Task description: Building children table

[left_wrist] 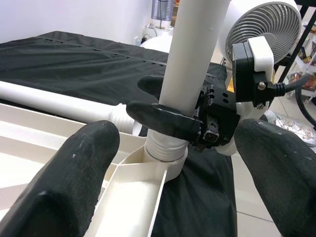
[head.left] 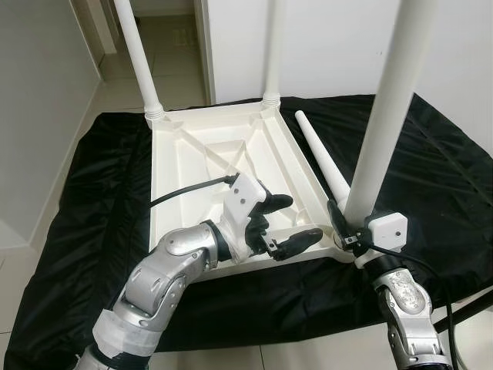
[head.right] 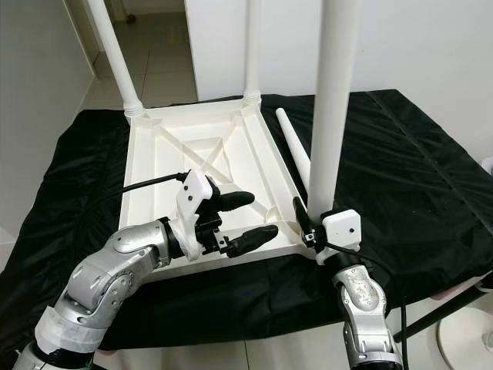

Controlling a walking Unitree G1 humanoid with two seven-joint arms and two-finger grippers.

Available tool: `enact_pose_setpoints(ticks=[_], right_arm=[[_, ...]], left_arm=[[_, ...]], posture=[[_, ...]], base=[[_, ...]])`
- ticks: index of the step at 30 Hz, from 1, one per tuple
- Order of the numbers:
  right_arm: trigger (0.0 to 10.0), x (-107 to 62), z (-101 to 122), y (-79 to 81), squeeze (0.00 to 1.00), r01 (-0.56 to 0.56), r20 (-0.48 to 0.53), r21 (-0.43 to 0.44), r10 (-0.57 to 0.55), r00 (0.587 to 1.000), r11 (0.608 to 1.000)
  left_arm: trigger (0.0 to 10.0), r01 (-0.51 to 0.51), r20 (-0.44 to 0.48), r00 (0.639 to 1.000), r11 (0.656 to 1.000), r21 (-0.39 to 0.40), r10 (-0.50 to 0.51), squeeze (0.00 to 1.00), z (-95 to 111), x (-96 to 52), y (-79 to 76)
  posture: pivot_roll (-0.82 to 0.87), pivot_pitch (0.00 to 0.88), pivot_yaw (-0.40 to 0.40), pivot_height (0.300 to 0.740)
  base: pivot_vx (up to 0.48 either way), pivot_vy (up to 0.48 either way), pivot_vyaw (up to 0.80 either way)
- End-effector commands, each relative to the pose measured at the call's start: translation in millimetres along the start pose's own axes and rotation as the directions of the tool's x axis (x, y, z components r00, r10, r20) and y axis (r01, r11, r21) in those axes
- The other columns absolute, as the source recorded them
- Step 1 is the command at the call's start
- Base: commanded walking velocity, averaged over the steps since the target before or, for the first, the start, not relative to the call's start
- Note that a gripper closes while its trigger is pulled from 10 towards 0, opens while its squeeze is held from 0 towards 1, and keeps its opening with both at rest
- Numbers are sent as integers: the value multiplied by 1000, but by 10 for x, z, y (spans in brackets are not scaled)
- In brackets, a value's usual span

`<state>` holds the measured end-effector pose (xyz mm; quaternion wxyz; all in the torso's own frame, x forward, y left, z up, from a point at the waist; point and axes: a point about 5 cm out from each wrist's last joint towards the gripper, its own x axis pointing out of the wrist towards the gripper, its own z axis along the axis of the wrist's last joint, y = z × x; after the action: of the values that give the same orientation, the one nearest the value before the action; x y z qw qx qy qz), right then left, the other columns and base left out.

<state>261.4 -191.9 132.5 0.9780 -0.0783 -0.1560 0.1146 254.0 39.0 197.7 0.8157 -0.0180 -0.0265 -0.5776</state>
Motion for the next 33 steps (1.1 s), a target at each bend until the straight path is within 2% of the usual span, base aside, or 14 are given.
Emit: enact_pose_setpoints(ticks=[1,2,3,5,9,13,16,21,28,33], right_arm=[[10000,-143,-256,56,0,18,-126,92,-6,992,996],[10000,-157,-269,48,0,57,-122,151,-39,992,987],[10000,-157,-269,48,0,57,-122,151,-39,992,987],[10000,-180,-291,37,0,113,-118,227,-87,989,967],[10000,-197,-316,38,0,151,-118,278,-123,985,949],[10000,-203,-326,52,0,155,-118,281,-126,985,947],[10000,-186,-311,94,0,98,-112,222,-74,991,970],[10000,-163,-298,95,0,62,-112,191,-40,993,980],[10000,-149,-374,107,0,-31,-213,206,76,974,978],[10000,-151,-407,124,0,-48,-254,217,104,961,975]], left_arm=[[10000,44,-3,999,999,6,-43,0,22,5,-31],[10000,43,-2,999,999,8,-43,0,26,7,-31],[10000,43,-2,999,999,8,-43,0,26,7,-31],[10000,41,0,999,999,9,-41,0,31,11,-29],[10000,38,2,999,999,9,-38,0,35,15,-22],[10000,37,2,999,999,10,-37,0,37,14,-21],[10000,37,3,999,999,10,-37,0,41,12,-21],[10000,36,4,999,999,12,-36,0,45,13,-16],[10000,31,5,999,999,17,-31,0,54,7,-12],[10000,30,5,1000,999,17,-30,0,56,3,-15]], posture=[[-116,25,62,740],[-116,25,61,740],[-116,25,61,740],[-115,24,60,740],[-115,22,58,740],[-115,23,60,740],[-115,23,60,740],[-115,24,61,740],[-113,24,57,740],[-111,27,55,740]], base=[[0,0,0],[0,0,0],[0,0,0],[0,0,0],[0,0,0],[0,0,0],[0,0,0],[0,0,0],[0,0,0],[0,0,0]])
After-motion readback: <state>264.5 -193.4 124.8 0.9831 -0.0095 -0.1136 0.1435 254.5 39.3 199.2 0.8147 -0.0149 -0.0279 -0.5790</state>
